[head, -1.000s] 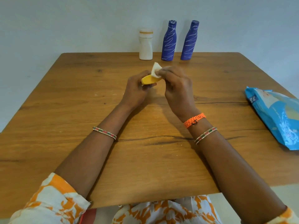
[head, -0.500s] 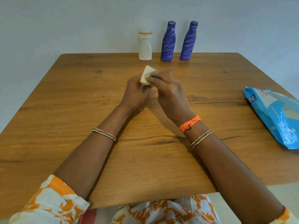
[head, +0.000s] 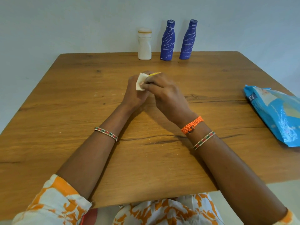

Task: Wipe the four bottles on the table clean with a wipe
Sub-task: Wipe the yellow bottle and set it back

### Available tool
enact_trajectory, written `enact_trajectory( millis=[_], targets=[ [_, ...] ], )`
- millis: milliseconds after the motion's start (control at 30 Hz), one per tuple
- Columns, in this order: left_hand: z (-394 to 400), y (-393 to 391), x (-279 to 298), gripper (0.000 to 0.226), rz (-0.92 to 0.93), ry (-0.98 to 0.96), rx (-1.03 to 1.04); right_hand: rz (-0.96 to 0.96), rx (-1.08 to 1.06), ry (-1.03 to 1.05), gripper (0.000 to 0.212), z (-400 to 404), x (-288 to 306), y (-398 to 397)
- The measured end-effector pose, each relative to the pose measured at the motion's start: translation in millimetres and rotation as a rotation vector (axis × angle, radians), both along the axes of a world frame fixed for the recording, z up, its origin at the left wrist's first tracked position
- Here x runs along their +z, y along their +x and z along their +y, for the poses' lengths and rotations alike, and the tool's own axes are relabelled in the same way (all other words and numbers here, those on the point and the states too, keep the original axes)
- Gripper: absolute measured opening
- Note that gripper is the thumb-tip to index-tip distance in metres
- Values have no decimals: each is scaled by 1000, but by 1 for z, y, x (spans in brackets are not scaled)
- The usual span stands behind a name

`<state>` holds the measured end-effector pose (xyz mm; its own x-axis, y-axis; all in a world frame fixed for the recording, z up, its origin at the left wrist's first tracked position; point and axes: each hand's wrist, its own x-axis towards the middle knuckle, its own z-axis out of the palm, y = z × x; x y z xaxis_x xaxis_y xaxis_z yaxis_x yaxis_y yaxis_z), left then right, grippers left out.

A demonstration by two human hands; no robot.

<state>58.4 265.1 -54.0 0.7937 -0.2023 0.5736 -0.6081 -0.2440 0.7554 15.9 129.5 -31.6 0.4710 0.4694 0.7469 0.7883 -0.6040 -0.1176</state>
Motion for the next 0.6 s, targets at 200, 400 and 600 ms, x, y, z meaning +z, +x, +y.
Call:
enact_trajectory(
  millis=[200, 400, 600],
  targets=[
    [-1, 7, -4, 21, 17, 237, 123, 155, -185, 261, 28, -32, 3, 16],
    [2, 6, -9, 31, -73, 411, 56, 110, -3, -158, 28, -20, 1, -6],
    [0, 6, -5, 27, -48, 430, 160, 310, -90, 156, 35, -42, -3, 6]
  ],
)
